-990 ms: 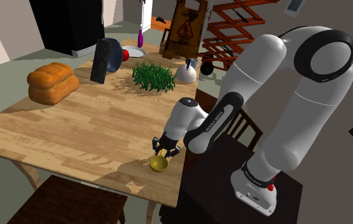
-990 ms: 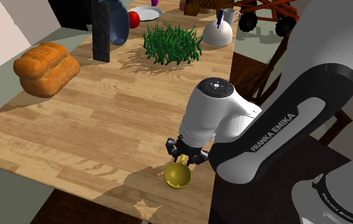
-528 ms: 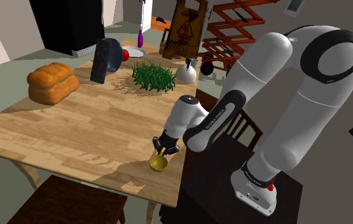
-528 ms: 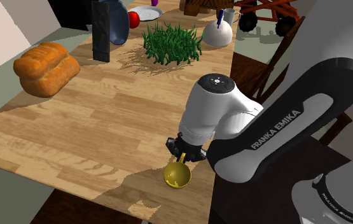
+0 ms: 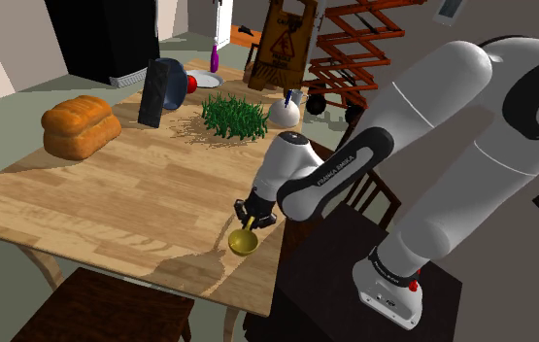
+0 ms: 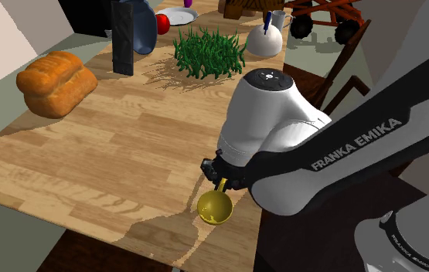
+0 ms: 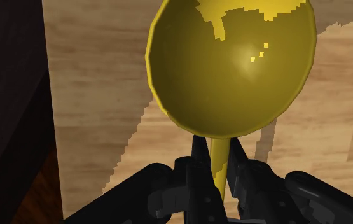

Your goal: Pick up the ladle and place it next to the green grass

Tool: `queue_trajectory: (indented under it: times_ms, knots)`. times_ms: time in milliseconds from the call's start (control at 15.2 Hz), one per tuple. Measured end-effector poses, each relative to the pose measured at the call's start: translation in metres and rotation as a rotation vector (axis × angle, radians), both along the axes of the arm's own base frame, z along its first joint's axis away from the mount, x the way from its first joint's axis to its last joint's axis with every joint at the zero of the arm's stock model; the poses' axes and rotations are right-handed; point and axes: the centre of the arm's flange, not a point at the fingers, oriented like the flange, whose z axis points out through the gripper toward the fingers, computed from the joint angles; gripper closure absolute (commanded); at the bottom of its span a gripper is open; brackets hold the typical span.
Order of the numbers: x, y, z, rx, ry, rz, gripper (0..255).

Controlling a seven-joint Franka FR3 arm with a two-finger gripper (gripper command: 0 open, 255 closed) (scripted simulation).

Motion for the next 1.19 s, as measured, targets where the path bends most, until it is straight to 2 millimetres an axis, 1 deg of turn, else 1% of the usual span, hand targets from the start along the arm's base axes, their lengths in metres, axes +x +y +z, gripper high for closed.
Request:
queue_trajectory:
  times_ms: [1188]
  knots:
    - [0.001,-0.001,0.094,0.001,0.0,-0.001,255]
